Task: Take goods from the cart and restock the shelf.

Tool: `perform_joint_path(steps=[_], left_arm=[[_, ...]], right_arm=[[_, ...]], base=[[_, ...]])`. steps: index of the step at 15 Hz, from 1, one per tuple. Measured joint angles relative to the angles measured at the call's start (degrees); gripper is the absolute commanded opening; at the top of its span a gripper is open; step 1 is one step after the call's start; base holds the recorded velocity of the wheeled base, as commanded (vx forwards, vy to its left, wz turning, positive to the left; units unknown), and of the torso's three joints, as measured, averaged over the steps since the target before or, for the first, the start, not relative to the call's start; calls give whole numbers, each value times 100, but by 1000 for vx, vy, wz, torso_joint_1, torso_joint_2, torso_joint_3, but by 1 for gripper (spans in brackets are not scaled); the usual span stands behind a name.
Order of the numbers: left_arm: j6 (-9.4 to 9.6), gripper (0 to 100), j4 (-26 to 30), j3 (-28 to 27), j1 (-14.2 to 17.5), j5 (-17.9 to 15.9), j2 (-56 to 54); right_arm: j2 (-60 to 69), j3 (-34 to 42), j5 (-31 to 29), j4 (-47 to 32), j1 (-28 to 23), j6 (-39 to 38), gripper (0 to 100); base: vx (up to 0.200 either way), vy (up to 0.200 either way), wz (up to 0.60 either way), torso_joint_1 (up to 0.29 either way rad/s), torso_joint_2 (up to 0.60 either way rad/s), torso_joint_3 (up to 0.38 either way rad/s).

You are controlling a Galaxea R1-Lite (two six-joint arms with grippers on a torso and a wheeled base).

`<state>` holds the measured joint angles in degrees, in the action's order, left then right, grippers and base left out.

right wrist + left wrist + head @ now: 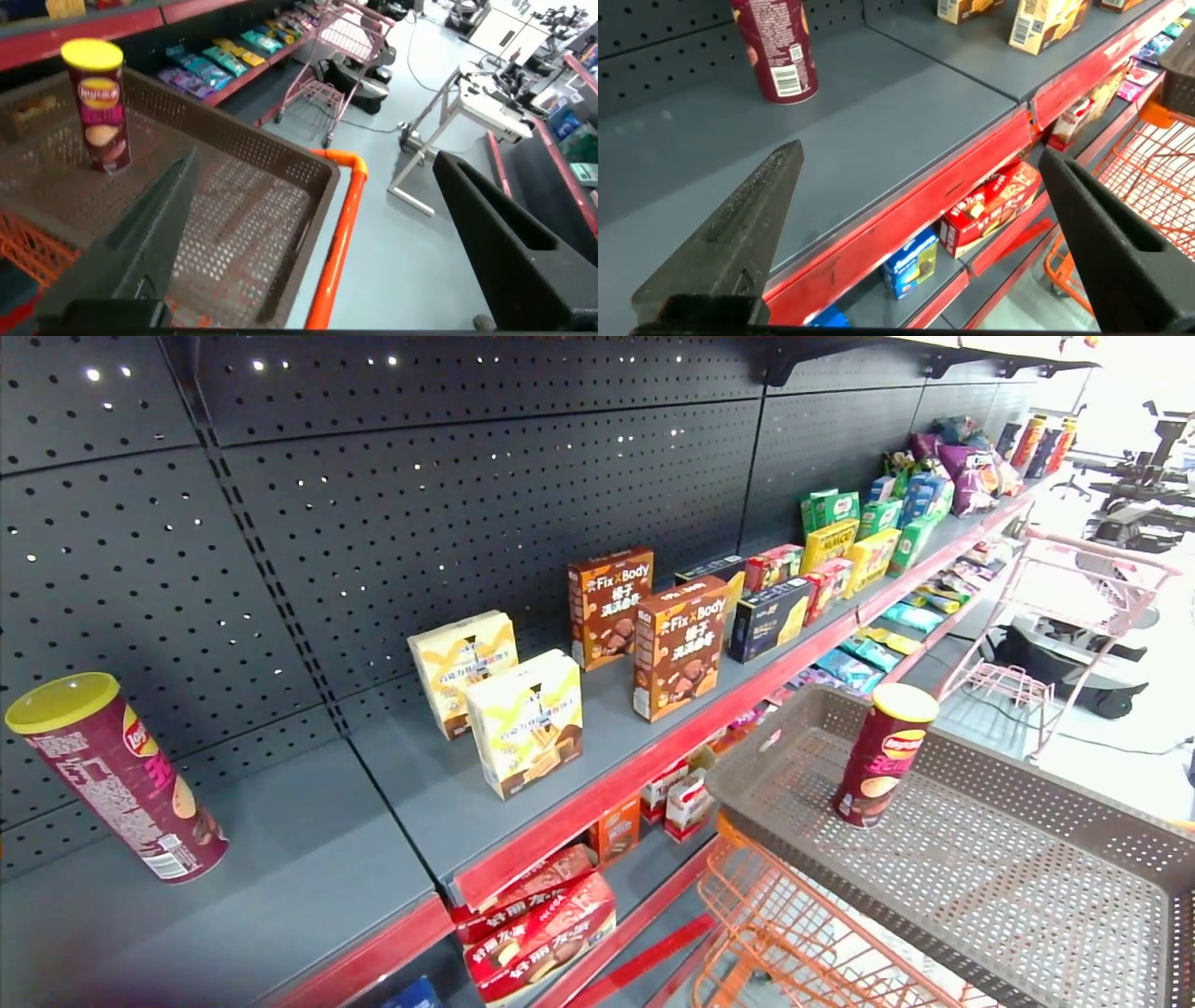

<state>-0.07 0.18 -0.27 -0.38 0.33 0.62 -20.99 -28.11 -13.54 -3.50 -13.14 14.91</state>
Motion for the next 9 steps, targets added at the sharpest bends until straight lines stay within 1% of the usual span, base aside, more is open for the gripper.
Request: perform_joint_path(steps=[3,5,7,9], left_arm=[[0,100,0,0,2,-1,0],[0,100,0,0,2,0,0],[0,100,0,0,2,-1,0],[0,100,-2,0,5,-1,0]], right_arm=[[-952,-188,28,952,17,-323,100],[-1595,-239,101,1297,143,-813,100],[-2126,-154,128,1365,441,-1404,100],[-2661,17,140,1375,957,-2235,100]], base=[[0,0,0,0,0,0],[0,0,0,0,0,0],[0,0,0,0,0,0],[0,0,0,0,0,0]])
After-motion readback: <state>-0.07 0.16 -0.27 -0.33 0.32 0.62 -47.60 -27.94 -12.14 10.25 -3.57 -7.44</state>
